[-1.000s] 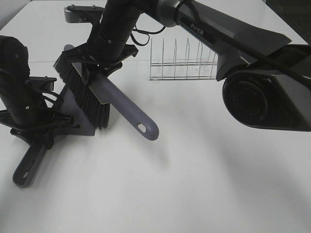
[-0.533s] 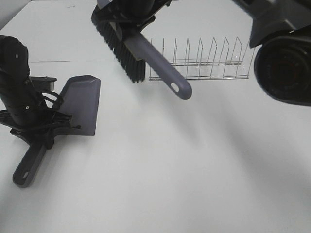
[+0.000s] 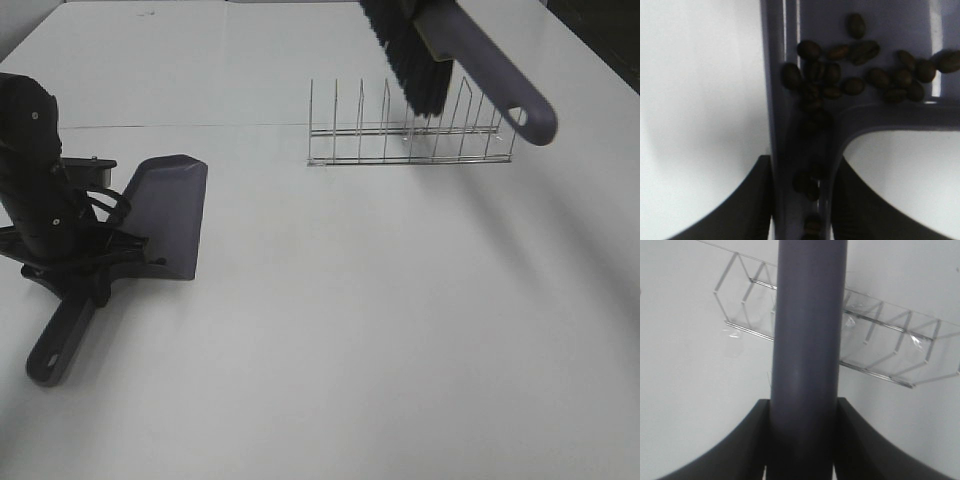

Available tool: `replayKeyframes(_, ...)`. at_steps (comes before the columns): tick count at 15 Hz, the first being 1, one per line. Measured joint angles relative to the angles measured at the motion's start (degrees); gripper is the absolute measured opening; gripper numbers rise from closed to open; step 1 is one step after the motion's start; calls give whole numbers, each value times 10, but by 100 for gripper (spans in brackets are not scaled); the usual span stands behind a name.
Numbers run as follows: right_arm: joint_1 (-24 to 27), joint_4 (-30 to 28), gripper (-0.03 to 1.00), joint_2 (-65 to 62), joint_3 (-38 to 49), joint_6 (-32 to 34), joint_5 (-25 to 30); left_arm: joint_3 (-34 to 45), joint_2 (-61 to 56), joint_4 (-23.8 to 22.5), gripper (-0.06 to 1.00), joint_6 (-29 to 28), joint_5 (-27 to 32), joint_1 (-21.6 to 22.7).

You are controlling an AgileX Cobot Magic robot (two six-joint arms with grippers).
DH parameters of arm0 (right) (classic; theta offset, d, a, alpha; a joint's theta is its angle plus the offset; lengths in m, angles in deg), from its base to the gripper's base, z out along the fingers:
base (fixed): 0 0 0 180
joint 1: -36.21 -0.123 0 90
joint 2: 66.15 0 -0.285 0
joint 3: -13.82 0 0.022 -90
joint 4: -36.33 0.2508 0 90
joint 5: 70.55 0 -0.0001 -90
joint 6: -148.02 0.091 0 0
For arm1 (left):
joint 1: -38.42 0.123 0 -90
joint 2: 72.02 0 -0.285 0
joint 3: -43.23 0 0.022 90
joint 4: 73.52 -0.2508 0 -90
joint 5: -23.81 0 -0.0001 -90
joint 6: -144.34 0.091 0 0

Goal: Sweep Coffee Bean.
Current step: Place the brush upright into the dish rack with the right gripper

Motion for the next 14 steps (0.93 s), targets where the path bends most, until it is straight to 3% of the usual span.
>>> replayKeyframes(6,136,-3,26,-81,197,0,-2,0,1,0,27,0,-1,0)
replayKeyframes(10,156,-13,26,-80,295,0,-2,0,1,0,27,0,0,0)
replayKeyframes(14,156,-17,26,-52,311,0,-45,0,1,0,27,0,0,0)
